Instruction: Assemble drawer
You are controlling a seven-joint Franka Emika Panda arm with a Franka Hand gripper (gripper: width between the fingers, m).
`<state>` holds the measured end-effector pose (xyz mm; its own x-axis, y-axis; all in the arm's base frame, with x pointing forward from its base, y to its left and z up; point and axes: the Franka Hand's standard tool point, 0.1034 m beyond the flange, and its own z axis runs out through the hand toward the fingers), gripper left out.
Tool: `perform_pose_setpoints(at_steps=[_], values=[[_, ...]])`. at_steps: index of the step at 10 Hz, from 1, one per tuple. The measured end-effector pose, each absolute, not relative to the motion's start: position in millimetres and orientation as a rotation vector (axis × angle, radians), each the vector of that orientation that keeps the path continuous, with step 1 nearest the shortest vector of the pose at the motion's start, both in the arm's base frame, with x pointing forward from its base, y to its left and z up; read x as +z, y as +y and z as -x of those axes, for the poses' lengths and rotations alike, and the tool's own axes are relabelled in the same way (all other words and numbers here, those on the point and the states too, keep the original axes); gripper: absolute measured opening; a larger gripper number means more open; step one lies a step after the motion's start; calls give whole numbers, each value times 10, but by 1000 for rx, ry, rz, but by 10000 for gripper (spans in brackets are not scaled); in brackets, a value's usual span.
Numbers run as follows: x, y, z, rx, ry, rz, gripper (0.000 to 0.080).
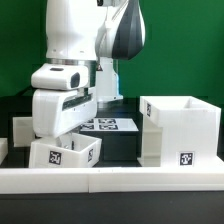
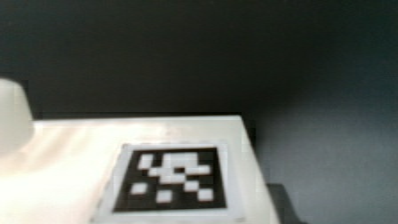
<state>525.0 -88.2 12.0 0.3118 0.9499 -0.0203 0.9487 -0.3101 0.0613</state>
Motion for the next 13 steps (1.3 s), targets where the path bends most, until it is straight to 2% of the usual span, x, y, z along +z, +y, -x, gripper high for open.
perform_pose_setpoints(at_steps=[7, 13], values=[[168, -782, -5256, -130, 1997, -2451, 41], [188, -872, -5293, -77, 2199, -2288, 41]])
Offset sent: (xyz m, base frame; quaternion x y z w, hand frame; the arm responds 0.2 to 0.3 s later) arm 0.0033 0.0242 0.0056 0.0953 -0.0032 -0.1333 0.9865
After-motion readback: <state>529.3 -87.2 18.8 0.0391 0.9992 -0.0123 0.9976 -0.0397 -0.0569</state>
